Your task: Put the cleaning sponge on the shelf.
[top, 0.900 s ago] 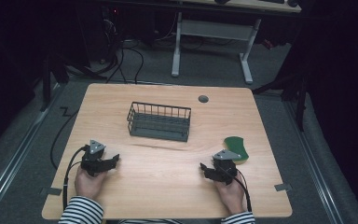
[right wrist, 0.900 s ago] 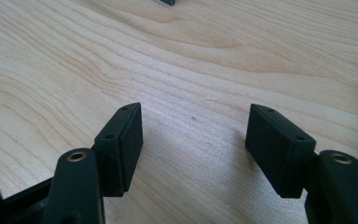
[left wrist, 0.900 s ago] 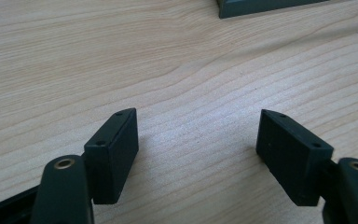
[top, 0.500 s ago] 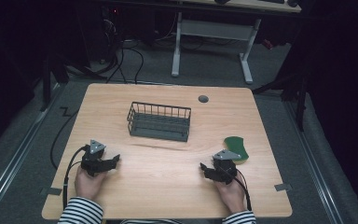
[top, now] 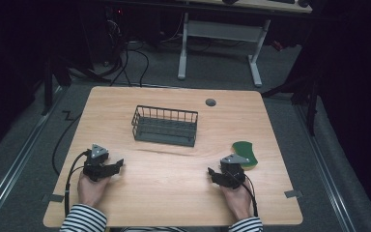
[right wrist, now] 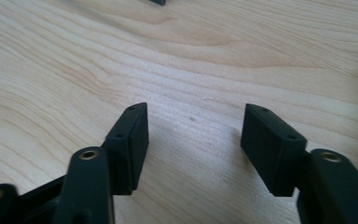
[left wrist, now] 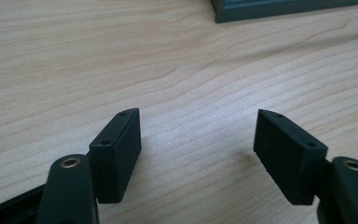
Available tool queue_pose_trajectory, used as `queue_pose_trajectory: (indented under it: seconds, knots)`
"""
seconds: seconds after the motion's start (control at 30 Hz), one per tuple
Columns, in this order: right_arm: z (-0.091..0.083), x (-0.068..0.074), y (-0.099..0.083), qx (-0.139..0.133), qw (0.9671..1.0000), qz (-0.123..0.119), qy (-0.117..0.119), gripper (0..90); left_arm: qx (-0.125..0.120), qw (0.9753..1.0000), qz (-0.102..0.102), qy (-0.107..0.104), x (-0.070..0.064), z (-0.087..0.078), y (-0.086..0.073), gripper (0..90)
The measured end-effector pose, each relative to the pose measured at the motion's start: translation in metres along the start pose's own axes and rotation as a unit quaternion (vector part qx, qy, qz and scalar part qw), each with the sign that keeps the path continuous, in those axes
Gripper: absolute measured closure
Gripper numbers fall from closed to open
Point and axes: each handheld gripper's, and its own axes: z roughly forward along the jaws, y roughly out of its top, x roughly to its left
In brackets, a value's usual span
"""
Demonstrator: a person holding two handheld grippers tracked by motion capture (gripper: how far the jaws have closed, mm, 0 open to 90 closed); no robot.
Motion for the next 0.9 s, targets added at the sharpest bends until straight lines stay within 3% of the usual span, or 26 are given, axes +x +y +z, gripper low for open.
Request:
queue_pose_trajectory:
  seconds: [0.2, 0.27, 0.37, 0.63, 0.9]
  knots:
    - [-0.004, -0.006, 0.009, -0.018, 0.9997, 0.018, 0.004, 45.6, -0.013, 0.9999, 0.005, -0.01, -0.001, -0.006, 0.015, 36.4]
    - [-0.009, -0.007, 0.019, -0.04, 0.9987, 0.029, 0.011, 46.7, -0.019, 0.9996, 0.009, -0.018, -0.001, -0.008, 0.026, 37.9]
    - [-0.008, -0.007, 0.025, -0.044, 0.9985, 0.03, 0.014, 47.1, -0.023, 0.9995, 0.013, -0.017, -0.002, -0.007, 0.032, 38.3]
    - [0.008, -0.005, 0.046, -0.023, 0.9988, 0.028, 0.033, 57.9, -0.028, 0.9987, 0.018, -0.04, -0.004, 0.004, 0.054, 43.1]
    - [0.023, -0.001, 0.066, -0.016, 0.9983, 0.029, 0.048, 62.4, -0.022, 0.9988, 0.02, -0.04, -0.005, 0.017, 0.067, 44.9]
